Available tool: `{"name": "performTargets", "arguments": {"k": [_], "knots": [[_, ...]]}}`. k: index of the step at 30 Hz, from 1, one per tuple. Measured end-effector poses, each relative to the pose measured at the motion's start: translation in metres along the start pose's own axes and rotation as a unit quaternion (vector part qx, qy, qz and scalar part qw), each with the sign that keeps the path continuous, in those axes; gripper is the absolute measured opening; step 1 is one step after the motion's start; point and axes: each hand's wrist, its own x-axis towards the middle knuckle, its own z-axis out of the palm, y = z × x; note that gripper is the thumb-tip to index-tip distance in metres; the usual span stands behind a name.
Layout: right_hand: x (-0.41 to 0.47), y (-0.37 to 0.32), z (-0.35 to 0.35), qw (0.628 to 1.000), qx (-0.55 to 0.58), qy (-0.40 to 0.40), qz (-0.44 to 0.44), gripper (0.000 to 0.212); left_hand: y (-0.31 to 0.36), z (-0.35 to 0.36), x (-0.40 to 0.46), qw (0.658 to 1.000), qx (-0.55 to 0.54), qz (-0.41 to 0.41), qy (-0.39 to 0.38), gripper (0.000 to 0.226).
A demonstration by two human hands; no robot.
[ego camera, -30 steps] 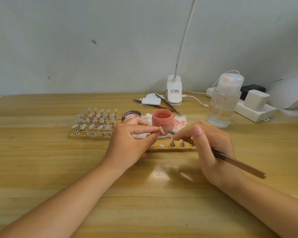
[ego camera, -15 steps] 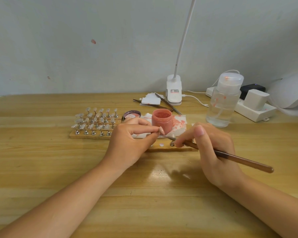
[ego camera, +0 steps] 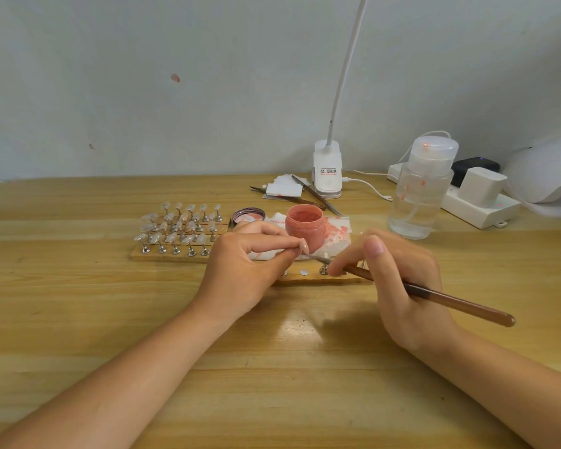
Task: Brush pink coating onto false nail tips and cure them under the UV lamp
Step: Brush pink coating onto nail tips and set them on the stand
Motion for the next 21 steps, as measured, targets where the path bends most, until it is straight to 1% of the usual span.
{"name": "performTargets", "arguments": {"k": [3, 6, 9, 11, 13, 15, 17, 19, 21], "knots": [[0.0007, 0.0005, 0.0007, 1.0, -0.016, 0.0, 0.01, 0.044, -0.0008, 0.0002, 0.0008, 1.0, 0.006, 0.003, -0.002, 0.017], [0.0003, -0.001, 0.0007, 0.999, 0.017, -0.012, 0.026, 0.05, -0.0003, 0.001, 0.001, 1.0, -0.006, 0.006, -0.003, 0.012], [0.0004, -0.0012, -0.0003, 1.0, 0.017, 0.005, 0.01, 0.05, -0.0004, 0.0016, 0.0013, 1.0, -0.017, 0.015, -0.001, 0.016], [0.0007, -0.0004, 0.0003, 1.0, 0.006, 0.004, 0.017, 0.048, -0.0006, 0.002, 0.0016, 0.999, -0.022, 0.023, 0.001, 0.018], [0.0005, -0.0008, 0.0002, 0.999, 0.017, 0.0, 0.031, 0.047, -0.0012, 0.0024, 0.0019, 0.999, -0.025, 0.028, 0.002, 0.018], [-0.0003, -0.0016, -0.0008, 0.999, 0.033, 0.003, 0.025, 0.05, -0.0022, 0.0025, 0.002, 0.999, -0.024, 0.028, 0.006, 0.016], [-0.0005, -0.0013, -0.0013, 1.0, 0.022, 0.012, 0.016, 0.05, -0.003, 0.0024, 0.0022, 0.999, -0.02, 0.032, 0.008, 0.017], [-0.0002, -0.0009, -0.0008, 1.0, 0.012, 0.011, 0.026, 0.048, -0.003, 0.0025, 0.0023, 0.999, -0.017, 0.035, 0.005, 0.016], [-0.0005, -0.0013, -0.0002, 0.999, 0.026, -0.002, 0.046, 0.05, -0.0022, 0.0022, 0.0021, 0.999, -0.022, 0.031, 0.006, 0.013]]}}
